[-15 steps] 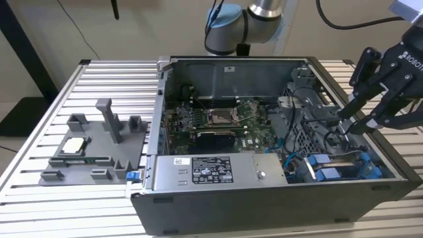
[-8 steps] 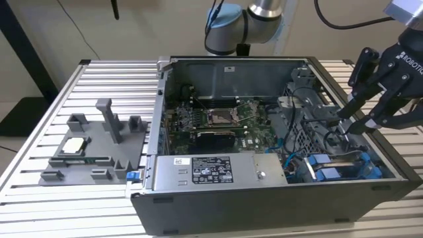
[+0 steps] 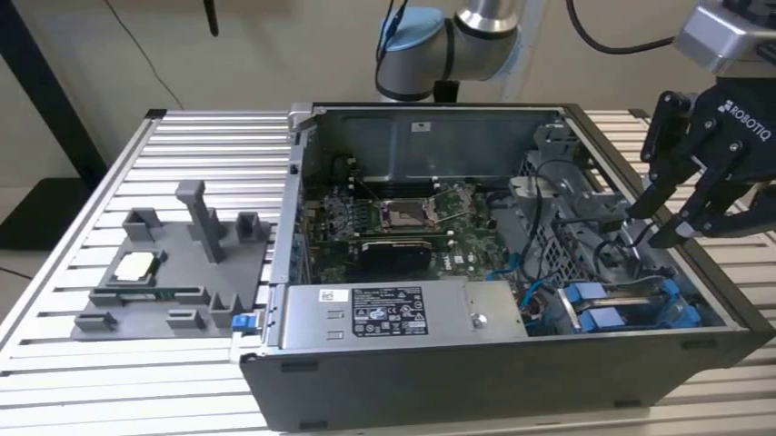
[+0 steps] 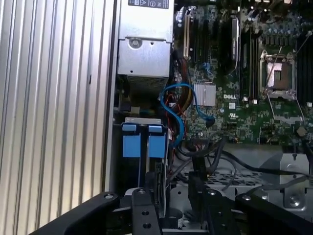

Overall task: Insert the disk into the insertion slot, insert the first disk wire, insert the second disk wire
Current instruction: 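Insert the disk into the insertion slot, then insert the first disk wire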

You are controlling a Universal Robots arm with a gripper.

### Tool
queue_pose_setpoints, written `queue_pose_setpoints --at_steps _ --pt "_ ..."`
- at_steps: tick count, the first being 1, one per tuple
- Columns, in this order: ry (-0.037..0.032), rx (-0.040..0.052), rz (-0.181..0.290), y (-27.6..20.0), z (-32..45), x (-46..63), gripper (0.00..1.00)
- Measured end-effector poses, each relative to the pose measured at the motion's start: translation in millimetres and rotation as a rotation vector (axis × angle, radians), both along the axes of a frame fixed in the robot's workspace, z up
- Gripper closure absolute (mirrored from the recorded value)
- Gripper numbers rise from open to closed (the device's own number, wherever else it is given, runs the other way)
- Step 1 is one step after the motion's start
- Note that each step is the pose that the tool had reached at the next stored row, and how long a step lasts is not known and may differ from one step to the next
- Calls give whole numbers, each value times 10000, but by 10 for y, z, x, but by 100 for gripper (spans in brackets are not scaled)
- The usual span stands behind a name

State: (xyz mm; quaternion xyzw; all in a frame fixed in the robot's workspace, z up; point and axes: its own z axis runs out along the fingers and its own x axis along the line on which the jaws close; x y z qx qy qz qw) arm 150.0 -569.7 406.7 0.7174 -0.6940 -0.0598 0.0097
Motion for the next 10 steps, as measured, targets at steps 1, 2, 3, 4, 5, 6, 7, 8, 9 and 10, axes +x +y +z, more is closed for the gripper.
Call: queue_pose_setpoints --at_steps 1,2,3,4,5,6,7,8,9,10 --pt "-180 25 0 0 0 -22 59" --pt "-370 57 0 0 0 -45 59" --pt "-532 90 -1 0 -1 -67 59" --pt "-706 123 -1 0 -1 -91 59" --pt "-877 154 0 0 -1 -117 59" --pt "-1040 181 -1 0 -2 -144 59" --pt "-1195 204 0 0 -3 -175 59" --pt "-1324 215 1 1 -4 -211 59" --pt "-1423 217 1 6 -6 -247 59" --pt "-1497 217 2 17 -7 -280 59"
